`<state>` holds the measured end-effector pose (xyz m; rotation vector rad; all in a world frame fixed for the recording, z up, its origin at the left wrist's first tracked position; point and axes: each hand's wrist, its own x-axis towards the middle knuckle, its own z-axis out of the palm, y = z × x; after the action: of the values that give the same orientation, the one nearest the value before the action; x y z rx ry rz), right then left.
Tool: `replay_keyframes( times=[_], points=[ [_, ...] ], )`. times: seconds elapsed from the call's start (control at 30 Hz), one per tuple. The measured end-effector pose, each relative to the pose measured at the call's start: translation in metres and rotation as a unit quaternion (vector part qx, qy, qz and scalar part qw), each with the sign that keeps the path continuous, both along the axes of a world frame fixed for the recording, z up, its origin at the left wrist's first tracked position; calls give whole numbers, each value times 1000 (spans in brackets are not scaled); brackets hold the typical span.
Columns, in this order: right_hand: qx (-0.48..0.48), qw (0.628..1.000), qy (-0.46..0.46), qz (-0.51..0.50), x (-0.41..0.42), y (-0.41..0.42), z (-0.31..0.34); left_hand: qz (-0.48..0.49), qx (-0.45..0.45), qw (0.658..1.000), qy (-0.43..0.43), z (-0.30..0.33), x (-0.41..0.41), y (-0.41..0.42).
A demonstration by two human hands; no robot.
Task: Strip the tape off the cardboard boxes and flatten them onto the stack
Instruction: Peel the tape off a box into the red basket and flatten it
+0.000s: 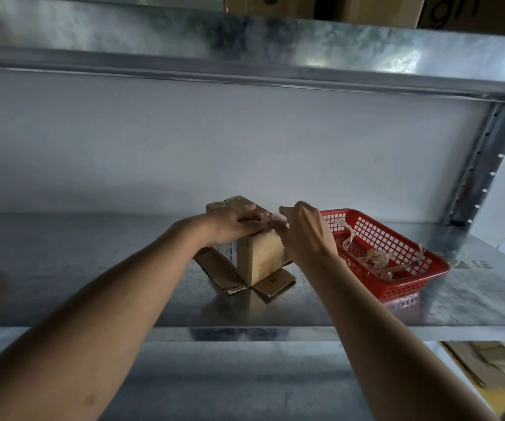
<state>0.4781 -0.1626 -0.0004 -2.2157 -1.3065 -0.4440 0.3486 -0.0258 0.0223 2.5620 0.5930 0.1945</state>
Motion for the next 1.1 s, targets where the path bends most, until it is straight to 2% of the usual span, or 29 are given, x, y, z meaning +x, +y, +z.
replay_keyframes(
  times=[0.1, 0.23, 0.37, 0.53, 0.73, 0.83, 0.9, 1.03, 1.1],
  points=[
    [18, 1000, 0, -25, -5, -5, 0, 1, 0, 1000, 0, -1, 2, 3],
    [163, 985, 54, 12, -6, -6, 0, -14, 4, 1000, -3, -9, 6, 15],
    [125, 978, 156, 53, -10, -7, 3, -10, 1, 1000, -17, -14, 10, 22],
    [100, 983, 132, 76, -8, -8, 3, -30, -25, 999, -23, -14, 9, 24],
    [127, 974, 176, 69, -5, -4, -6, -23, -28, 999, -4, -11, 7, 22],
    [126, 980, 140, 61, -8, -5, -2, -18, -22, 1000, 6, -11, 9, 22],
    [158, 968, 176, 90, -14, -6, 0, -11, -13, 1000, 10, -12, 11, 26],
    [252, 903, 303, 170, -12, -13, 6, -29, 8, 1000, 9, -18, 13, 31],
    [253, 906, 301, 154, -8, -14, 9, -36, 15, 999, 9, -19, 12, 32]
  ],
)
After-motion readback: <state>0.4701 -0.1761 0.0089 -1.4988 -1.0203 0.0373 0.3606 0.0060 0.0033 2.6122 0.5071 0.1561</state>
